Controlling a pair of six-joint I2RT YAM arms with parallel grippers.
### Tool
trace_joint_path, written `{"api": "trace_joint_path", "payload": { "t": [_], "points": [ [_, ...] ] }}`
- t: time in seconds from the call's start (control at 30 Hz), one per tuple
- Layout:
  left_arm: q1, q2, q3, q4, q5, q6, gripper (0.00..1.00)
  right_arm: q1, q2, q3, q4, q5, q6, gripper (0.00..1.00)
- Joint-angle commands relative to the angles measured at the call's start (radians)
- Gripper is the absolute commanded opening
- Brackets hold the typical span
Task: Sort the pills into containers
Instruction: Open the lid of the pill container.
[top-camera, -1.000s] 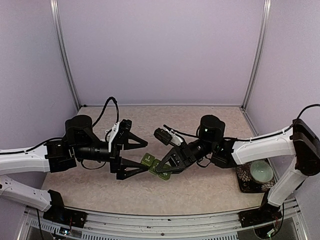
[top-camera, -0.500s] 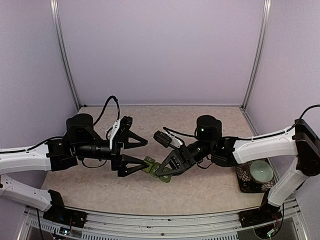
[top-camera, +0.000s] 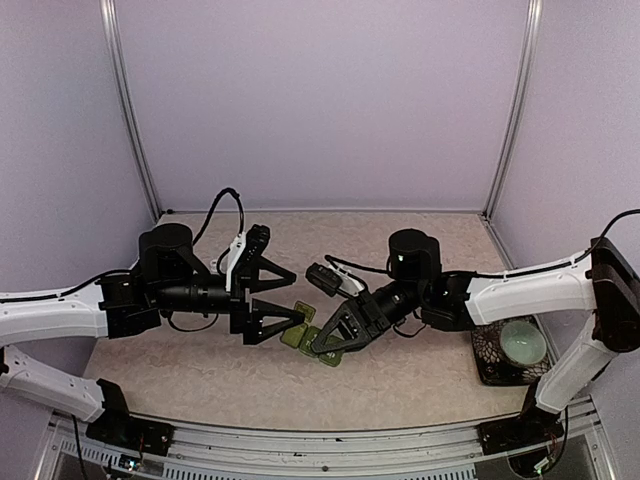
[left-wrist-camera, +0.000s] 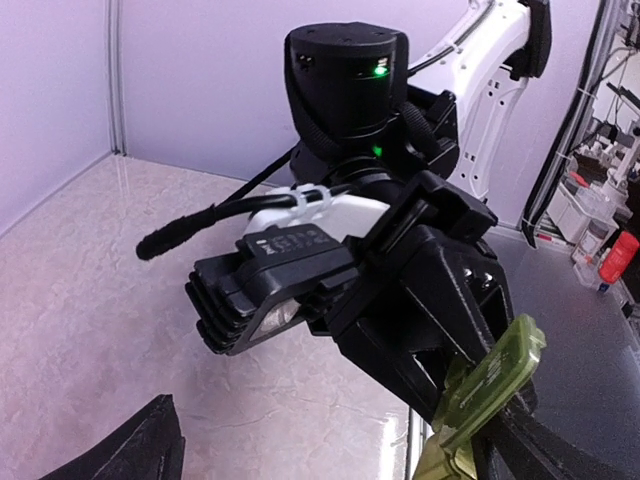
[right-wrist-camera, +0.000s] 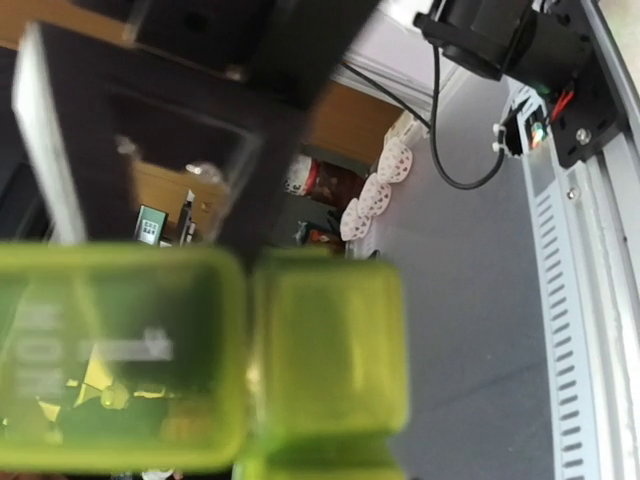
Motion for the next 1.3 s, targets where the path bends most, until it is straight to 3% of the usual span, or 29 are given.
{"api": "trace_joint_path", "payload": {
  "t": [0.0, 0.2, 1.0, 1.27],
  "points": [
    [0.019, 0.041, 0.043, 0.013, -0.067, -0.04, 0.96, 0.012, -0.013, 0.053, -0.08, -0.01, -0.072, 0.0],
    [0.042, 0.064, 0.05, 0.04, -0.034, -0.101, 0.96, 0.015, -0.01, 0.088, -0.203, 0.012, -0.16, 0.0],
    [0.066, 0.13, 0.105, -0.101, -0.018, -0.081, 0.89, -0.005, -0.029, 0.096, -0.254, 0.001, -0.21, 0.0],
    [0.084, 0.061, 0.071, -0.016, -0.172, -0.195, 0.99, -0.029, -0.009, 0.092, -0.257, 0.001, -0.209, 0.0]
  ]
}}
